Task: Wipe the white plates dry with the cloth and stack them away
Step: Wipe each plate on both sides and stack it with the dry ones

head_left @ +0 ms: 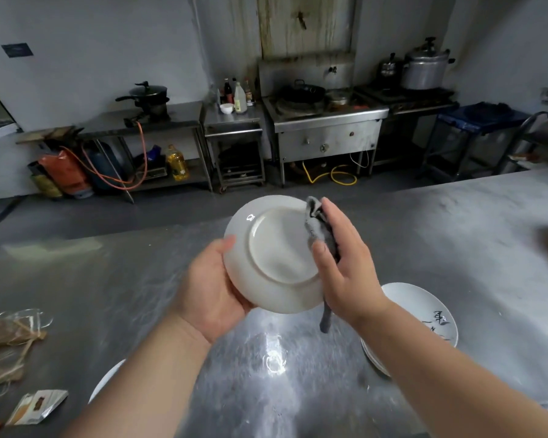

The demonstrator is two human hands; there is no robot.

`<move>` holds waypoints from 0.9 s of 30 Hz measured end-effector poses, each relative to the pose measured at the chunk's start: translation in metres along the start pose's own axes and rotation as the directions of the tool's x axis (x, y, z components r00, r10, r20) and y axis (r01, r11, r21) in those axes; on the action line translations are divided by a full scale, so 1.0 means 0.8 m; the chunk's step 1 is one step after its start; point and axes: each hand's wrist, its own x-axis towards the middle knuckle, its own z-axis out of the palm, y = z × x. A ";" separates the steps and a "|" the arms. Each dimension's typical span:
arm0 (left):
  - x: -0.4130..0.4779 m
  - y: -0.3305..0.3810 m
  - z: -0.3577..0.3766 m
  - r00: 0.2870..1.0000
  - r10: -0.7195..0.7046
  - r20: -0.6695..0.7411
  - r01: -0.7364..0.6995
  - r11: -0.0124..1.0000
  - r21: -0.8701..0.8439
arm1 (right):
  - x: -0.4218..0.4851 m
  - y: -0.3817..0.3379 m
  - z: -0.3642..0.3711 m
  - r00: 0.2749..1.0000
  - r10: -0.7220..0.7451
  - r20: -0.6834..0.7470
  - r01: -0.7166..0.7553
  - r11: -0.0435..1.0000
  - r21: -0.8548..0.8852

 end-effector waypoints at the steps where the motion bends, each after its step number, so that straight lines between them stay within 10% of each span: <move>1: 0.001 0.001 -0.003 0.999 -0.027 -0.037 0.028 0.999 0.031 | -0.006 0.001 0.003 0.999 -0.022 0.050 0.023 0.999 -0.037; 8: 0.010 -0.041 -0.014 0.986 0.001 -0.165 -0.026 0.989 -0.145 | -0.066 -0.010 0.065 0.984 0.019 0.175 0.046 0.932 -0.360; 20: 0.000 -0.034 0.002 0.999 0.032 0.013 -0.030 0.986 -0.165 | -0.049 -0.001 0.055 0.992 -0.123 -0.018 0.119 0.981 -0.155; 27: 0.012 0.005 -0.011 0.998 -0.002 -0.057 0.003 1.000 0.019 | -0.006 0.002 0.015 0.969 -0.185 0.161 0.214 0.959 -0.185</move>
